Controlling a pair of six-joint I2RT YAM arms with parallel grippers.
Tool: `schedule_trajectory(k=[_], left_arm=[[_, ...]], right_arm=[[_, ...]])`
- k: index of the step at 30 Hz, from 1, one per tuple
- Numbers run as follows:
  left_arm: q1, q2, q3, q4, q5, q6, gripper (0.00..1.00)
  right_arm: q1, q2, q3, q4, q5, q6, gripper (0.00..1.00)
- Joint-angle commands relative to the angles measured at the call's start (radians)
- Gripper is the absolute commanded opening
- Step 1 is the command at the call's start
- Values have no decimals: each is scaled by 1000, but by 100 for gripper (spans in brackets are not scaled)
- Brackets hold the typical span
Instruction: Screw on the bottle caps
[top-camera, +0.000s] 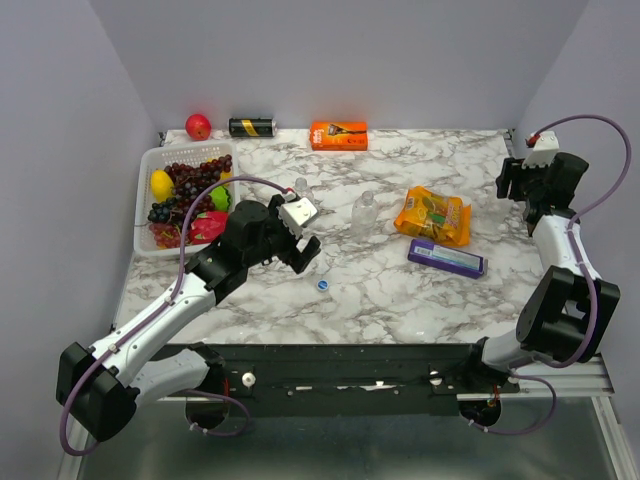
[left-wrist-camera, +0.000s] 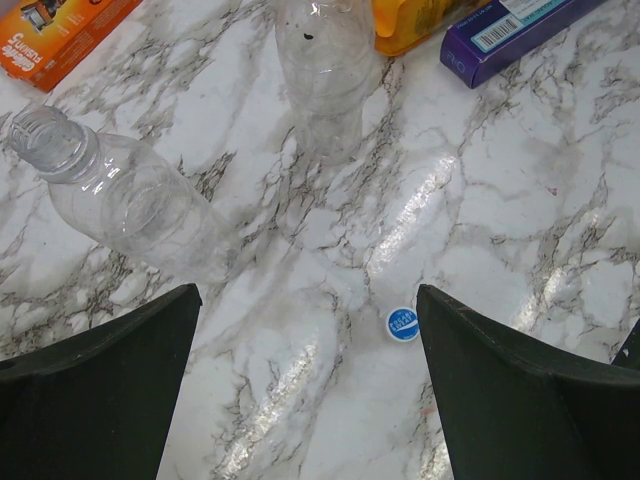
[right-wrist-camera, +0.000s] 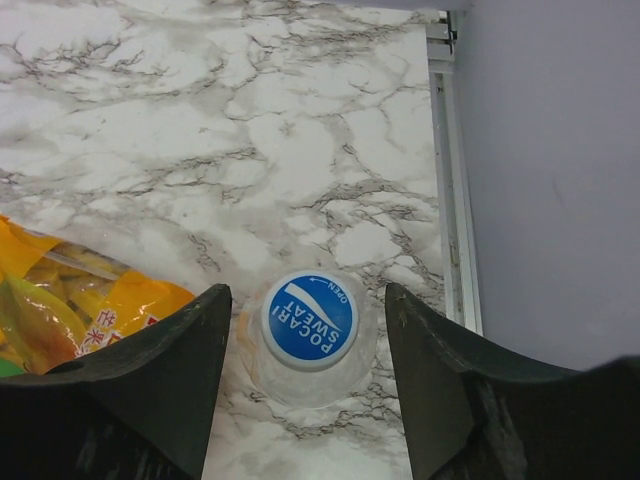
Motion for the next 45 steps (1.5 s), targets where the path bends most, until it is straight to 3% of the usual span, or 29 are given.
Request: schedule_trajectory(k=[1,4,5,6,11,14,21,24,27,40,43,45], left_arm=[[5,3,19,-9,45,9,99],[5,6,17,-6,54,6,99],[5,6,19,-3,55,3,99],[5,4,19,-3,62,3,99],[5,-14,5,0,57,-3,99],[5,-31,-19,17,39,-12,99],[22,-94,-44,-21,0,-15,99],[39,-118,-50,-46,-10,-2,99],[65,-143,-59,-58,-6,-5,99],[162,-189,-86,-57,31,-43,99],[165,-189,-89,-52,35,-40,99],[166,-188,-92,-45,40,-43,99]], right_arm=[[-11,-7,21,28,1,-4,71],[-11,-51,40,-1,-79,-10,76],[-11,-63,53,-62,-113,-8,100],[-11,-95,92,-95,-119,1,100],[0,-235,152,-211,-130,36,100],[69,-292,172,-280,-194,13,100],[505,-263,107,-315,-423,-45,93],[653,-228,77,-272,-405,-91,92],[722,-183,61,-213,-363,-97,93],[752,7,77,-16,-202,-20,89],[753,50,97,28,-175,1,84],[753,70,106,54,-173,4,75]])
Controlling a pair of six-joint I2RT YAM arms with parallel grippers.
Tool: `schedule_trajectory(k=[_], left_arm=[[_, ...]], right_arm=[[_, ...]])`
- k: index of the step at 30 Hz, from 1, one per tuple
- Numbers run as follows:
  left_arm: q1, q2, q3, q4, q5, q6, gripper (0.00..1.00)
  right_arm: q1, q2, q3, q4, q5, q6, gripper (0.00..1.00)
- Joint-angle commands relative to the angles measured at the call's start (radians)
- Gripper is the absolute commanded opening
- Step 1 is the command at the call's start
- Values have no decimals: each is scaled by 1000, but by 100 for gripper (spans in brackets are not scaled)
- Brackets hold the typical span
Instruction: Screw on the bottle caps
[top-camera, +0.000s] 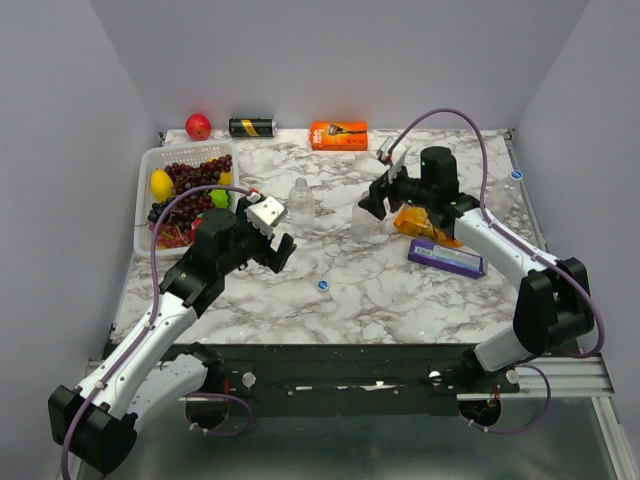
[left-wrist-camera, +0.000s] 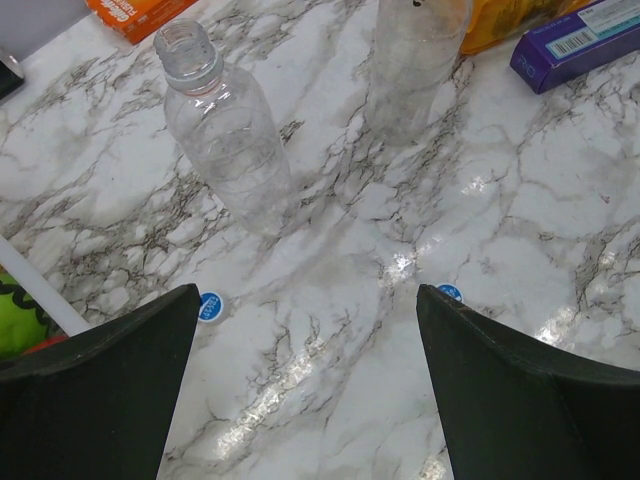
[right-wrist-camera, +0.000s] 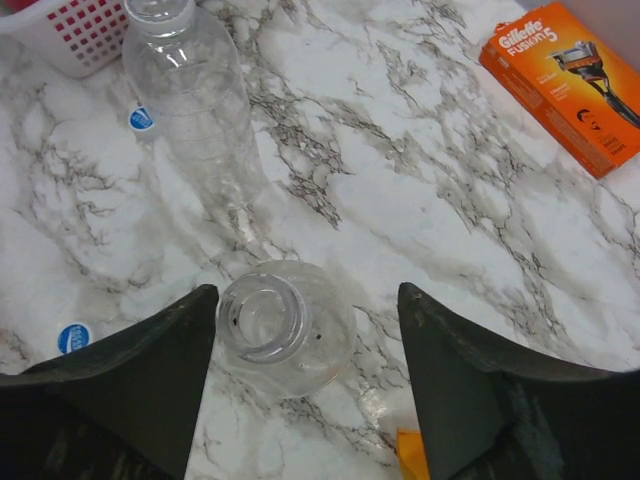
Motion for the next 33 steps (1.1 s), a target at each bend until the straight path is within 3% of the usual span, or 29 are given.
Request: schedule_trajectory(k=[1,2,3,5,6,9,14,21,28,33], left_arm=[[8,-13,-15,7,31,-15,99],[10,-13,-18,15,37,-16,99],[10,-10,-23,18,56,-13,99],[10,-10,-40,33,96,-10,99],[10,-6,-48,39,136,-12,99],[5,4,-72,76,211,-9,99],[-41,45,-84,203,308,-24,99],[-107,210,-26,349,331,-96,99],[-179,316,43,418,236,-92,99],[-191,373,74,420,215,-81,99]], right_arm=[[9,41,43,106,47,22,71],[9,45,44,107,44,19,66],[9,48,44,109,35,17,53],[9,42,47,97,10,8,35],[11,33,52,83,-11,4,18],[11,-20,75,-16,-60,-6,4],[14,-128,176,-190,-218,28,2],[40,-130,245,-236,-442,126,4],[92,-103,276,-270,-486,71,5],[95,-97,287,-218,-518,143,4]])
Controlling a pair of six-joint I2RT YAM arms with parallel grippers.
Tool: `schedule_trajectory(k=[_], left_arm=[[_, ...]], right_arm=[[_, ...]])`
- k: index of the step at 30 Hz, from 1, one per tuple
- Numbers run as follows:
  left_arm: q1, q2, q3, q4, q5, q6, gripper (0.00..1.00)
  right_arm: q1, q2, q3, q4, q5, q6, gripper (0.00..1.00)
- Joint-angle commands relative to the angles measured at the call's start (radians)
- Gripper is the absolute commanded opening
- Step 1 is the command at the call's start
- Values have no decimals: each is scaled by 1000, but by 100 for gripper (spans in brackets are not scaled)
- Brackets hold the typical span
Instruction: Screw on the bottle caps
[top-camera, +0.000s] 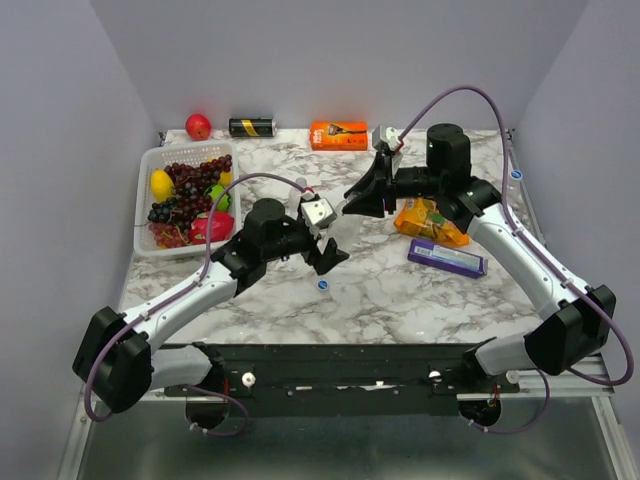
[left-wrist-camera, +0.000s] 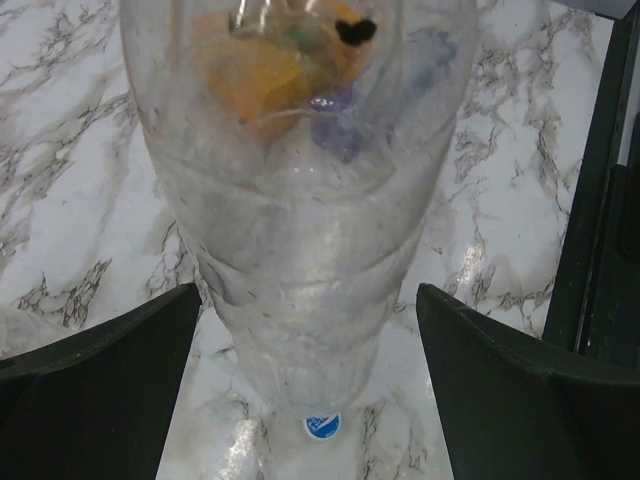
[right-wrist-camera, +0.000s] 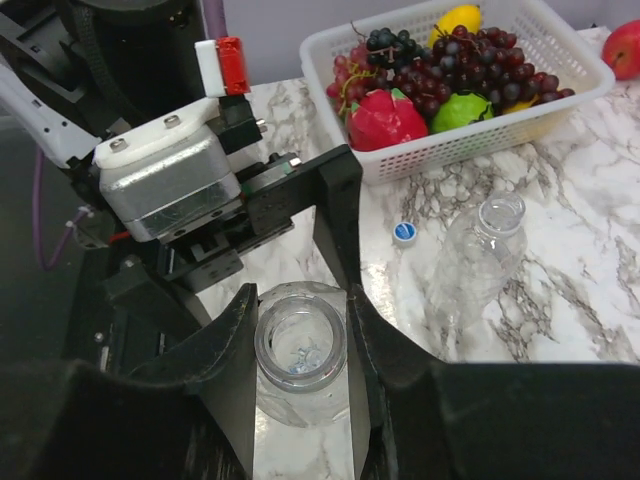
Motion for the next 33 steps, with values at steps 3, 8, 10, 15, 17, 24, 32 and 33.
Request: schedule_trajectory(k=[3,8,10,15,17,24,32,33], left_arm=[[-7,55,51,48,14,3,99],[-7,61,48,58,80,7,95],[-7,61,43,63,91,4,93],[-7,59,40,77,105,5,85],[-7,55,38,86,102,5,75],[4,24,46,65,86,-9,56],[115,-147,51,-245,-38,82,45],[126,-199,45,-274,-77,94,33]], right_arm=[[7,-3,40,62,-81,92,4],[7,0,54,85,-77,109,5],[7,6,66,88,-84,118,4],[7,19,68,111,-92,161,4],[5,24,68,111,-92,164,4],[10,39,92,71,-91,157,40],[2,30,306,-236,66,-178,69],[1,36,315,-266,66,-242,69]])
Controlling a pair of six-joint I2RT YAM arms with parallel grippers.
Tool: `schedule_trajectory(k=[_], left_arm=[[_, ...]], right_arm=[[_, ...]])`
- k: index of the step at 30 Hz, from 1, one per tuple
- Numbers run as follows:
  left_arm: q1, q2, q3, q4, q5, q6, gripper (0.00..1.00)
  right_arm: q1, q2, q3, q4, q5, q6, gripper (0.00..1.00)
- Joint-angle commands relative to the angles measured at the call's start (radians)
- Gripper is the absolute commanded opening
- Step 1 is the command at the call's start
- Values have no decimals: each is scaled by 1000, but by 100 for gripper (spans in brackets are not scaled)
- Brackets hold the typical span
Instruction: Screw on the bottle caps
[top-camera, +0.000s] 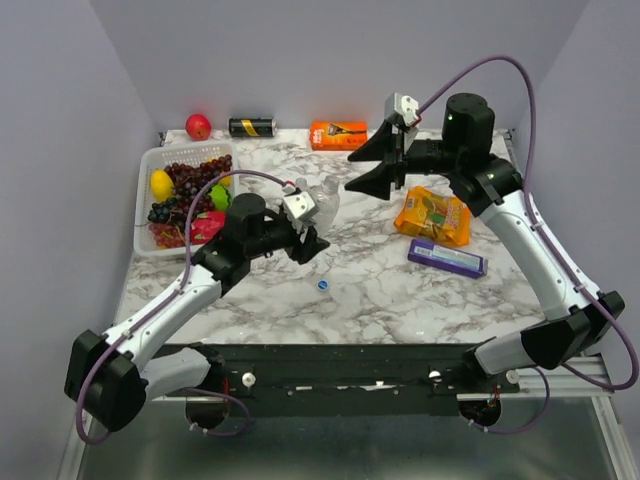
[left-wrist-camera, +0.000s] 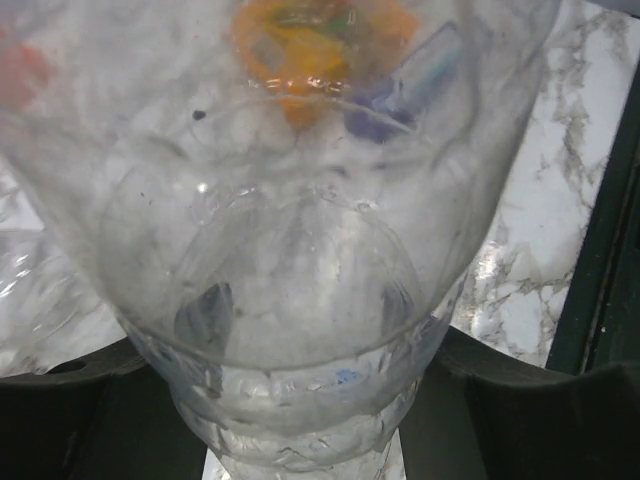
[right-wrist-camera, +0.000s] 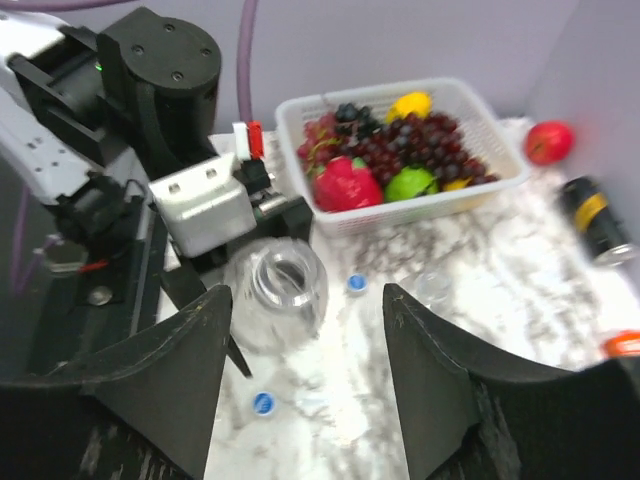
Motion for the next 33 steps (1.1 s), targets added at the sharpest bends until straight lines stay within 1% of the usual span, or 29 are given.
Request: schedule_trajectory(k=[1,2,3,4,5,6,7,8,9,10,11,12,16,19,22,27,33], left_arm=[[72,-170,12,-203,-130,63,18],[80,-194,9,-250,-161,60,0],[87,-237,3,-271,-181,57,0],[95,-255,1,-287,-213,41,0],[118,-272,0,-309,-224,31,0],[133,-298,0,-314,-230,20,0],[153,-309,0,-314,-244,8,0],[196,-318,-2,-309,-250,-29,0],[227,-328,3,-303,-260,-49,0],[253,-332,4,-295,-270,-69,0],[278,-335,4,-277,-283,-115,0],[329,-345,3,-269,-285,-129,0],[413,-368,-11,-245,-262,-152,0],[481,-384,-34,-245,-219,-196,0],[525,-395,-49,-255,-172,-210,0],[548,-400,-57,-269,-138,-200,0],[554,-391,-54,-259,-121,-201,0]], right_arm=[[-1,16,75,-206,57,-260,68],[-1,34,91,-291,48,-308,67],[0,53,100,-338,51,-401,65],[22,103,109,-388,96,-460,65],[37,132,135,-503,124,-524,64],[54,157,143,-559,153,-668,61],[95,183,138,-602,223,-734,59],[117,209,123,-645,261,-796,58],[140,212,58,-653,291,-916,57],[175,211,13,-644,331,-965,57],[190,197,-33,-584,345,-992,58],[204,195,-117,-561,359,-1047,58],[273,221,-237,-486,422,-1146,58],[305,270,-268,-426,460,-1186,60],[330,342,-253,-397,471,-1192,61],[362,441,-196,-390,467,-1175,63],[395,501,-196,-343,485,-1155,63]])
